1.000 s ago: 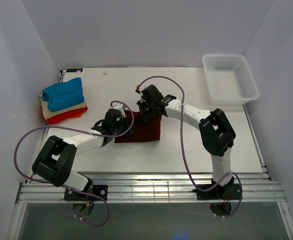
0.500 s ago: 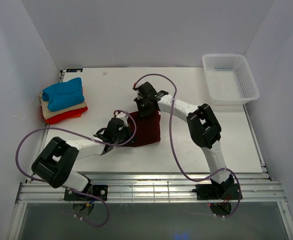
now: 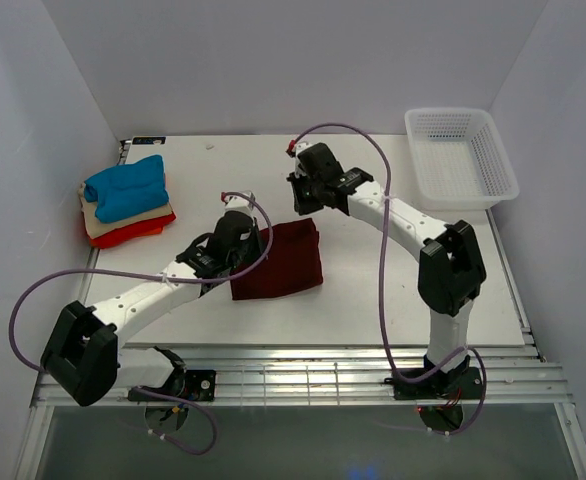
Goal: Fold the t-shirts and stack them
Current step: Fold the long partially folded tshirt into a neat square, then put the neatly folded tshirt into the corner of the board with the left arm
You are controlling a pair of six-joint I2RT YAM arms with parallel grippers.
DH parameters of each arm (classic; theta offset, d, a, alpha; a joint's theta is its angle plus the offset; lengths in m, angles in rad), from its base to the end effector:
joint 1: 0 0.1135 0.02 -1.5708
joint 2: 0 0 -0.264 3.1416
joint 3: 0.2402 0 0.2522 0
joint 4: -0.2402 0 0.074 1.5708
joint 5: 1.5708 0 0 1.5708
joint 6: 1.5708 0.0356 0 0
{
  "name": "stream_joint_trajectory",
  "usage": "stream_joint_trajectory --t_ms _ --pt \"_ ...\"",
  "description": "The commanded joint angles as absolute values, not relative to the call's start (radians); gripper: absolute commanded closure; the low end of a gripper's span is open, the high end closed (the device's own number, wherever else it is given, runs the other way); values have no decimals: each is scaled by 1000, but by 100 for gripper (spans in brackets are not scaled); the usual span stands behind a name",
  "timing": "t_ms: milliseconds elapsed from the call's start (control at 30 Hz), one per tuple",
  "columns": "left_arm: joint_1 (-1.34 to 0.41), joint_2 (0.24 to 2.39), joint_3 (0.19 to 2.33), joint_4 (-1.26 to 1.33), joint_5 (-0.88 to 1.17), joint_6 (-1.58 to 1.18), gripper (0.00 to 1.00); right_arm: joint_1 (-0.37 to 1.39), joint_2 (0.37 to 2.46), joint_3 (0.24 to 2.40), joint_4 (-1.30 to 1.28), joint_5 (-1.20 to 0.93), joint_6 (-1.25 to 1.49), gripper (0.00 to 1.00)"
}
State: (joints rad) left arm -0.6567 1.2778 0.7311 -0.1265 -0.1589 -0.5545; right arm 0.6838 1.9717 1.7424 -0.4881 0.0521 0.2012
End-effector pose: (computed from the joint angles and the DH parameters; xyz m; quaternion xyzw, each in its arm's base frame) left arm 0.2169 -0.1601 0.2221 0.0115 0.8987 -0.1874 0.3963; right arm 0.3560 0.2877 0.2873 -0.2070 0.8862 0.1557 0.3840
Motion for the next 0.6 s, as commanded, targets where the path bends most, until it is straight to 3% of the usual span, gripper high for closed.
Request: stream_joint_trajectory --t_ms 0,67,167,500,567 --pt "-652 1252 827 -394 -351 -541 84 727 1873 1552 -488 -29 239 92" --pt "-646 1262 815 -428 -354 -566 61 741 1832 1471 -466 -43 265 92" --pt "-617 1247 770 -433 -290 -603 51 759 1810 1358 -433 -69 291 92" --pt "-419 1235 561 -181 38 -543 47 778 1861 1236 -380 -83 314 92" --pt "-410 1250 568 -172 20 -541 46 782 1876 1226 -373 -81 316 92"
